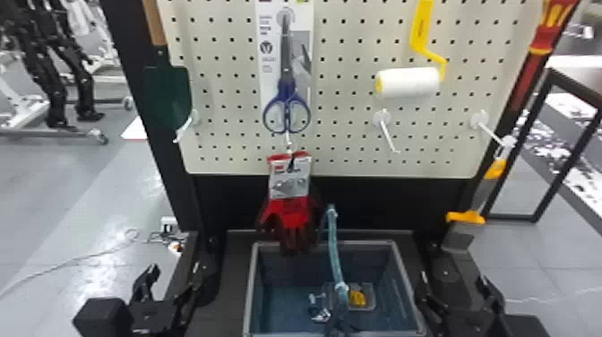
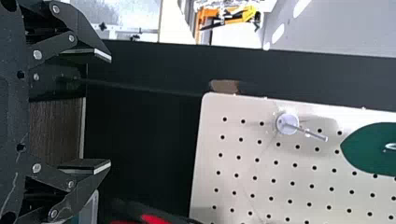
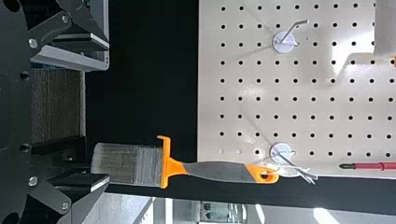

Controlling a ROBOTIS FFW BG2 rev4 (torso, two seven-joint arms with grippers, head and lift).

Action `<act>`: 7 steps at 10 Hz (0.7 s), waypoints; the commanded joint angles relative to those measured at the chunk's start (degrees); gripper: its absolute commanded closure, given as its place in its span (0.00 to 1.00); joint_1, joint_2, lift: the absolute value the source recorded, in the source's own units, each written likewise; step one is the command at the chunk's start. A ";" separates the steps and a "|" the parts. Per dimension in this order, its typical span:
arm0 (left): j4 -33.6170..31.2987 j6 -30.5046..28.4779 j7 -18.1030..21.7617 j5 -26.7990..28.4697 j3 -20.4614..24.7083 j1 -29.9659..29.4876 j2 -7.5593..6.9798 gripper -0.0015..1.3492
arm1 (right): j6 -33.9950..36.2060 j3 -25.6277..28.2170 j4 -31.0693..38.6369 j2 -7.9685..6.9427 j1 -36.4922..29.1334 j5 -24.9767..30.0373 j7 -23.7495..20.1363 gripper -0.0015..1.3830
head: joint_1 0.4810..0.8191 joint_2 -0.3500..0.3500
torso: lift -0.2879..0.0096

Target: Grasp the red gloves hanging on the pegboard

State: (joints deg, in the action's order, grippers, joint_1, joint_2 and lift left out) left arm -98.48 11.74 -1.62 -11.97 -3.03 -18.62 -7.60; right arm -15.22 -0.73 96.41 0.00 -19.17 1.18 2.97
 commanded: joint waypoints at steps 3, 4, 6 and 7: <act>-0.13 1.97 -0.14 1.68 1.62 -0.01 2.68 0.35 | 0.01 0.03 0.09 -0.05 -0.26 0.14 0.72 0.21 | 0.20 0.50 | 0.63; -0.13 2.32 -0.14 1.68 1.53 -0.01 2.77 0.35 | 0.01 0.11 0.09 -0.05 -0.35 0.14 0.81 0.21 | 0.20 0.50 | 0.63; -0.13 2.24 -0.14 1.24 1.18 0.34 2.33 0.35 | 0.01 0.03 0.18 -0.05 -0.35 0.14 0.89 0.21 | 0.20 0.50 | 0.63; -0.05 1.71 -0.14 0.28 1.18 0.61 2.33 0.35 | 0.01 0.03 0.18 -0.05 -0.43 0.14 0.89 0.21 | 0.20 0.50 | 0.63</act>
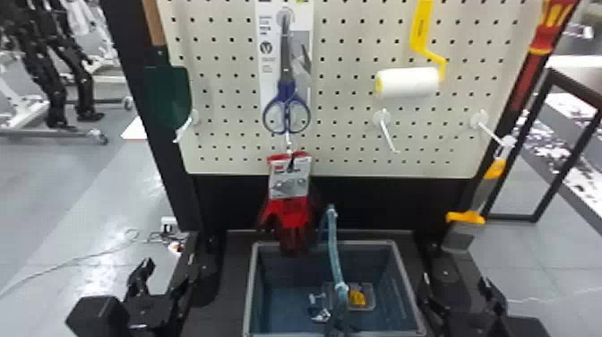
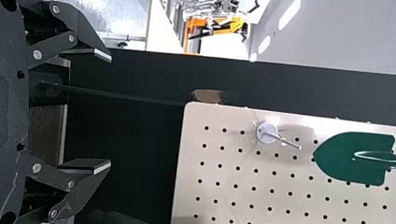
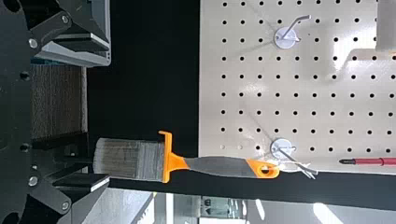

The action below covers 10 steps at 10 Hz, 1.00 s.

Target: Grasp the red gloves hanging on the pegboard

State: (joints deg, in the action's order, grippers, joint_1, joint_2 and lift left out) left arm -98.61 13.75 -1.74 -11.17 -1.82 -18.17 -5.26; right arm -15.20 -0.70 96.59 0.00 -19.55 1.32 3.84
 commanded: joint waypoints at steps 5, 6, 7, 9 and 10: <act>7.90 -2.50 19.40 -7.11 0.68 10.26 -2.65 0.35 | 0.00 -0.09 -0.09 -0.05 0.21 0.18 -0.06 0.21 | 0.20 0.50 | 0.63; 8.52 -4.26 22.74 -7.03 1.47 11.49 -2.56 0.35 | 0.00 -0.18 -0.18 -0.05 0.21 0.18 -0.06 0.21 | 0.20 0.50 | 0.63; 8.78 -6.89 25.99 -6.59 2.70 12.54 -2.47 0.35 | 0.00 -0.18 -0.18 -0.05 0.21 0.18 -0.06 0.21 | 0.20 0.50 | 0.63; 10.63 -11.37 34.78 -6.15 5.07 15.53 -2.56 0.34 | 0.00 -0.27 -0.09 -0.05 0.30 0.35 -0.06 0.21 | 0.20 0.50 | 0.63; 12.21 -12.34 38.56 -6.41 5.34 17.29 -2.56 0.34 | 0.00 -0.36 -0.18 -0.05 0.39 0.44 -0.41 0.21 | 0.20 0.50 | 0.63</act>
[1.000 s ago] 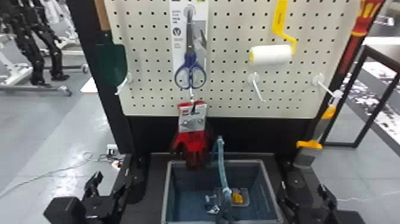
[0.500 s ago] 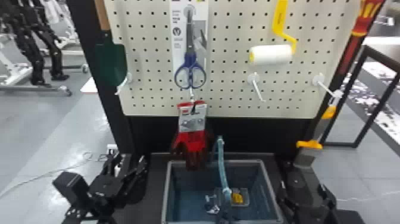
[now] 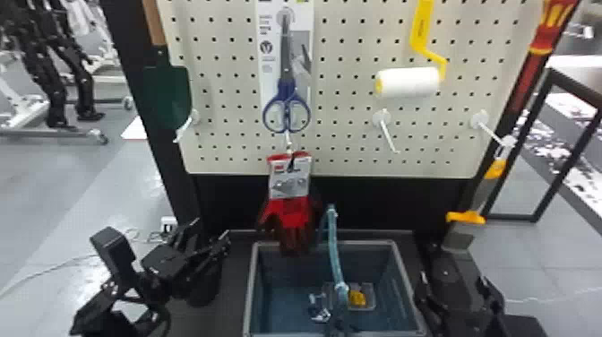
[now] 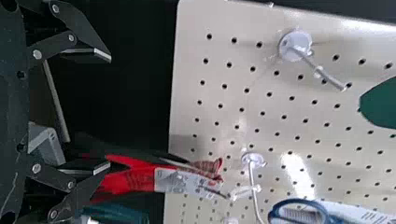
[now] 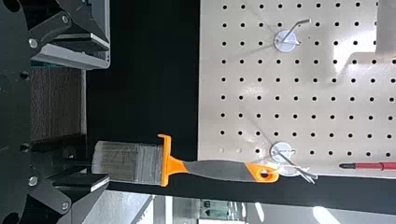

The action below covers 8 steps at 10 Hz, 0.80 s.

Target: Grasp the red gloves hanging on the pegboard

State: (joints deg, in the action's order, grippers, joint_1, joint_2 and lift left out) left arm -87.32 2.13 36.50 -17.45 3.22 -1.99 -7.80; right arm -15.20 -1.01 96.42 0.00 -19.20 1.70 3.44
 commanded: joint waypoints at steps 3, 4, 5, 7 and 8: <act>3.65 -2.31 5.33 0.93 0.47 5.68 -0.11 0.34 | 0.00 -0.13 -0.27 -0.05 0.48 0.14 -0.89 0.21 | 0.20 0.50 | 0.63; 5.14 -2.75 6.92 0.57 0.47 7.70 -0.55 0.34 | 0.00 -0.31 -0.27 -0.05 0.57 0.14 -0.98 0.21 | 0.20 0.50 | 0.63; 5.93 -3.19 7.71 0.31 -0.14 9.55 -1.43 0.34 | 0.00 -0.40 -0.36 -0.05 0.66 0.23 -1.15 0.21 | 0.20 0.50 | 0.63; 8.39 -3.27 9.11 -1.80 -2.61 13.33 -2.83 0.34 | 0.00 -0.40 -0.36 -0.05 0.83 0.41 -1.59 0.21 | 0.20 0.50 | 0.63; 9.27 -3.54 9.46 -2.50 -4.10 15.00 -3.27 0.34 | 0.00 -0.48 -0.36 -0.05 0.92 0.49 -1.77 0.21 | 0.20 0.50 | 0.63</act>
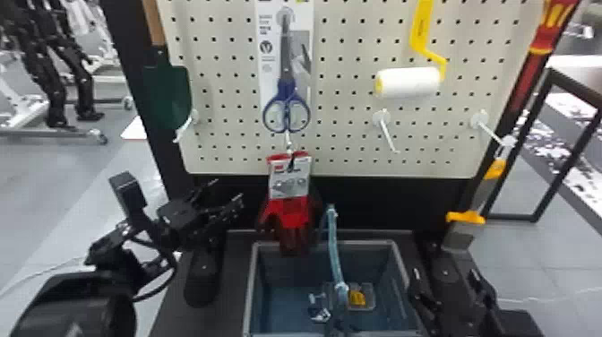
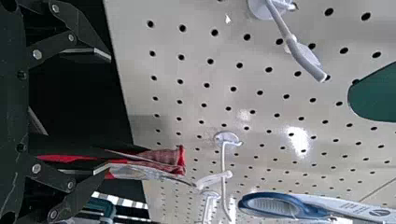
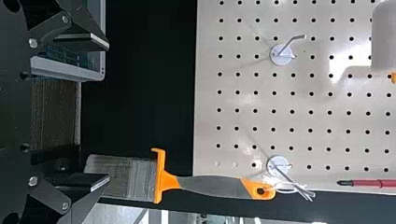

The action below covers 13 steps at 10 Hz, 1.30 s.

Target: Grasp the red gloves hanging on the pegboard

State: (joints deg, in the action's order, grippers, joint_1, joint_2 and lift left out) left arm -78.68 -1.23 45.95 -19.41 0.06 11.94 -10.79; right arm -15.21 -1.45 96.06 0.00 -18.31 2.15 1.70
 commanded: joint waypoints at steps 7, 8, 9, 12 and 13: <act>8.72 -4.22 6.26 -4.24 -9.99 10.21 -1.08 0.34 | 0.00 -0.40 -0.53 -0.05 0.82 -0.04 -0.82 0.21 | 0.20 0.50 | 0.63; 9.60 -4.83 6.96 -5.29 -11.14 11.00 -1.17 0.34 | 0.00 -0.40 -0.53 -0.05 0.82 -0.04 -0.82 0.21 | 0.20 0.50 | 0.63; 10.48 -5.27 7.58 -5.47 -11.93 11.62 -1.17 0.34 | 0.00 -0.49 -0.62 -0.05 0.90 -0.04 -0.91 0.21 | 0.20 0.50 | 0.63; 12.32 -5.62 8.90 -6.35 -13.68 12.76 -1.43 0.34 | 0.00 -0.66 -0.79 -0.05 1.08 -0.13 -1.08 0.21 | 0.20 0.50 | 0.63; 12.50 -5.89 9.07 -6.35 -14.12 13.11 -1.52 0.34 | 0.00 -0.66 -0.88 -0.05 1.08 -0.13 -1.08 0.21 | 0.20 0.50 | 0.63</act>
State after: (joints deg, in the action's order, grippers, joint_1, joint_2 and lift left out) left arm -66.39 -6.93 55.03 -25.68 -13.76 24.82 -12.25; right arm -15.21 -2.08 95.26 0.00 -17.23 2.04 0.61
